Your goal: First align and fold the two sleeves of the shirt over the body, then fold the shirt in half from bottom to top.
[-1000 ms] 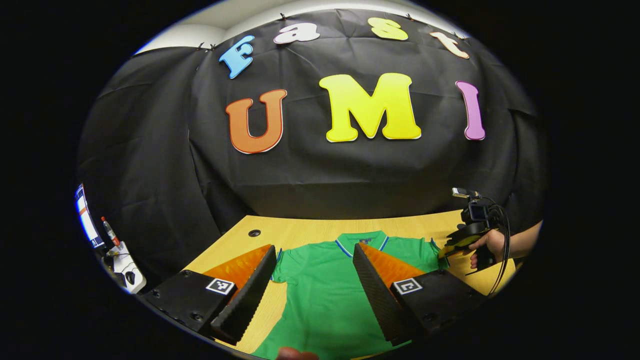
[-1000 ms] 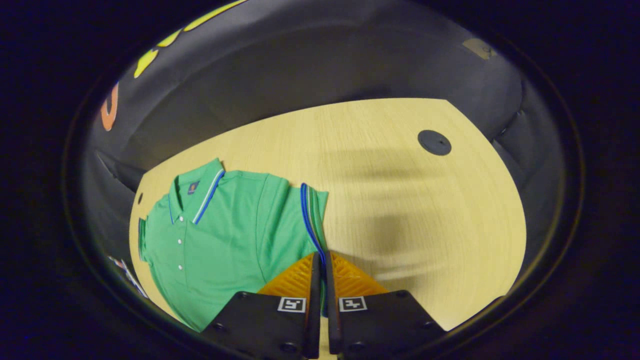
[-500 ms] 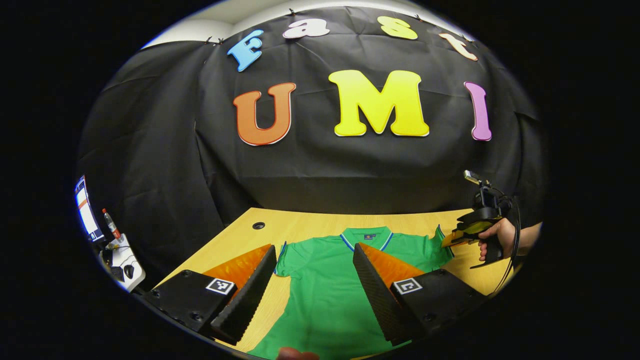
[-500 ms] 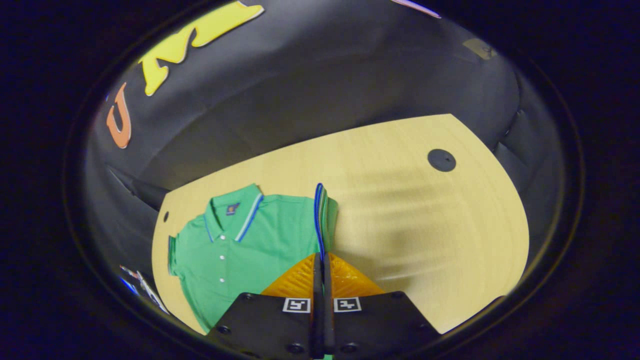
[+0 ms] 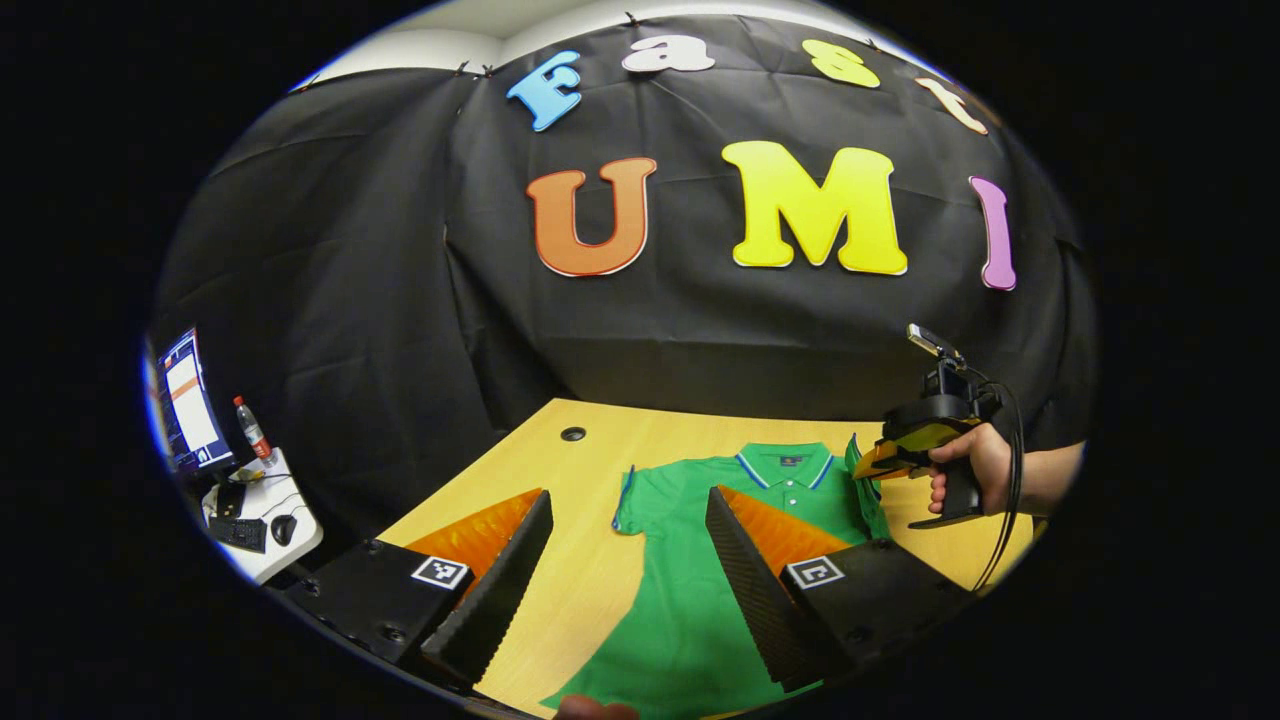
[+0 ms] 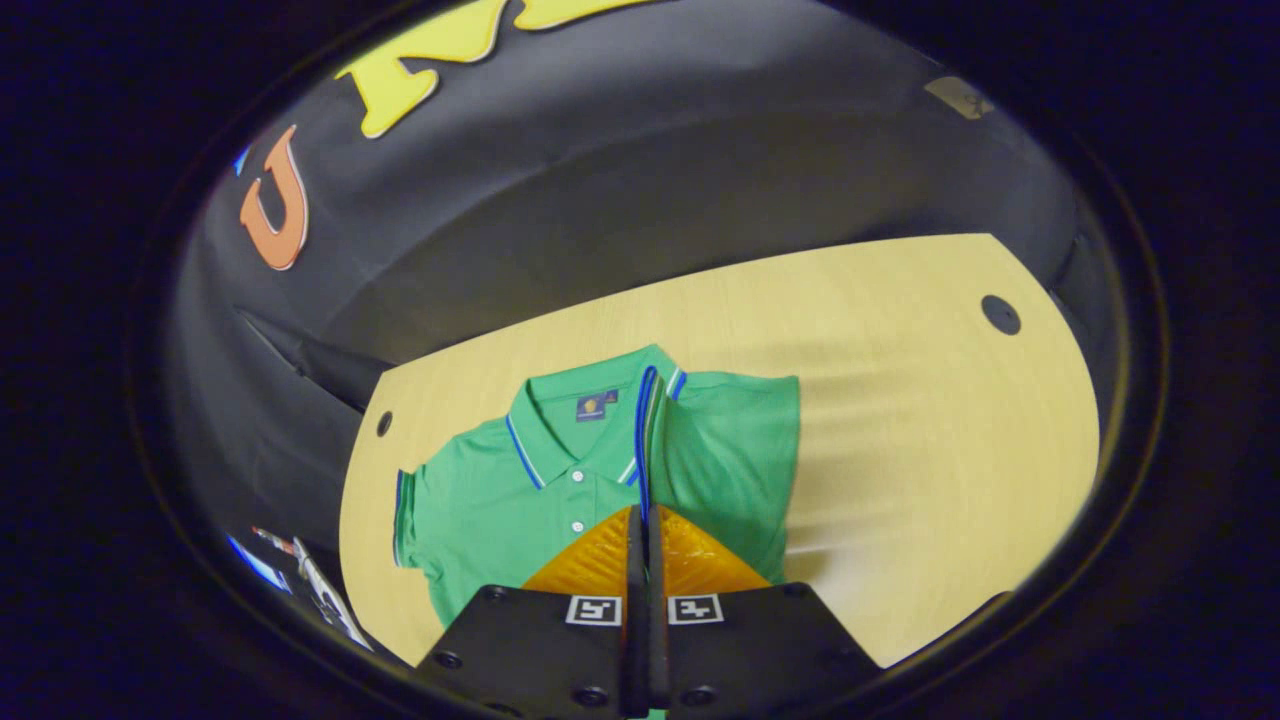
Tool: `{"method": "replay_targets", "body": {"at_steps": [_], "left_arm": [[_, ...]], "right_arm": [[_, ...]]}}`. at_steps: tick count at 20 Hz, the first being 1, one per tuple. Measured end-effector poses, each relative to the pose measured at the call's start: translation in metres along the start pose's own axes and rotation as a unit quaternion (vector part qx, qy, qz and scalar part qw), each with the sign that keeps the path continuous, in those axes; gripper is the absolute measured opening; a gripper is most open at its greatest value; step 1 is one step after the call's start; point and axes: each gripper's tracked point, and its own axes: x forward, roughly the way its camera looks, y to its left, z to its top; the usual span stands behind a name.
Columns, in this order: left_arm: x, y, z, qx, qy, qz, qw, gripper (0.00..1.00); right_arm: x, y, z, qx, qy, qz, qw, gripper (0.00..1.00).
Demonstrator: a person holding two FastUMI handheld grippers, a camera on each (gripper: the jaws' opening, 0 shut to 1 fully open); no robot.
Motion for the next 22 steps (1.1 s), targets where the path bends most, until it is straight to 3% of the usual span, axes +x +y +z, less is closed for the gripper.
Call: {"method": "replay_targets", "body": {"at_steps": [3, 5, 7, 9, 13, 14, 15, 16, 17, 18, 19, 22], "left_arm": [[-0.008, 0.021, -0.005, -0.005, 0.012, 0.006, 1.000, 0.99], [-0.010, 0.030, -0.005, -0.002, 0.012, 0.007, 1.000, 0.99], [-0.009, 0.035, -0.001, 0.002, 0.008, 0.000, 1.000, 0.99], [-0.002, 0.031, 0.001, 0.003, 0.005, -0.019, 1.000, 0.99], [0.021, 0.022, -0.004, -0.017, 0.015, -0.072, 0.997, 0.99], [0.031, 0.020, -0.003, -0.021, 0.017, -0.084, 0.996, 0.99], [0.041, 0.022, 0.000, -0.021, 0.018, -0.091, 0.995, 0.99], [0.053, 0.024, 0.002, -0.017, 0.021, -0.097, 0.995, 0.99], [0.064, 0.025, 0.005, -0.014, 0.022, -0.106, 0.994, 0.99], [0.075, 0.023, 0.008, -0.014, 0.025, -0.118, 0.993, 0.99], [0.085, 0.022, 0.009, -0.018, 0.029, -0.128, 0.991, 0.99], [0.119, 0.012, 0.000, -0.034, 0.067, -0.159, 0.984, 0.99]], "right_arm": [[0.015, 0.011, -0.002, 0.006, 0.000, -0.006, 1.000, 0.03], [0.016, 0.024, -0.007, 0.022, 0.003, 0.012, 1.000, 0.02], [0.008, 0.029, -0.005, 0.034, -0.008, 0.020, 0.999, 0.27], [-0.013, 0.027, 0.001, 0.031, -0.030, 0.018, 0.999, 0.26], [-0.072, 0.014, -0.007, -0.027, -0.069, -0.001, 0.997, 0.76], [-0.091, 0.013, -0.009, -0.041, -0.082, -0.002, 0.996, 0.70], [-0.112, 0.012, -0.011, -0.053, -0.096, -0.003, 0.994, 0.77], [-0.133, 0.013, -0.014, -0.064, -0.111, 0.002, 0.992, 0.95], [-0.153, 0.011, -0.018, -0.077, -0.125, 0.003, 0.989, 0.95], [-0.172, 0.008, -0.020, -0.094, -0.138, 0.004, 0.986, 0.88], [-0.189, 0.008, -0.022, -0.111, -0.151, 0.004, 0.982, 0.95], [-0.235, -0.001, -0.030, -0.149, -0.182, 0.000, 0.972, 0.95]]}}
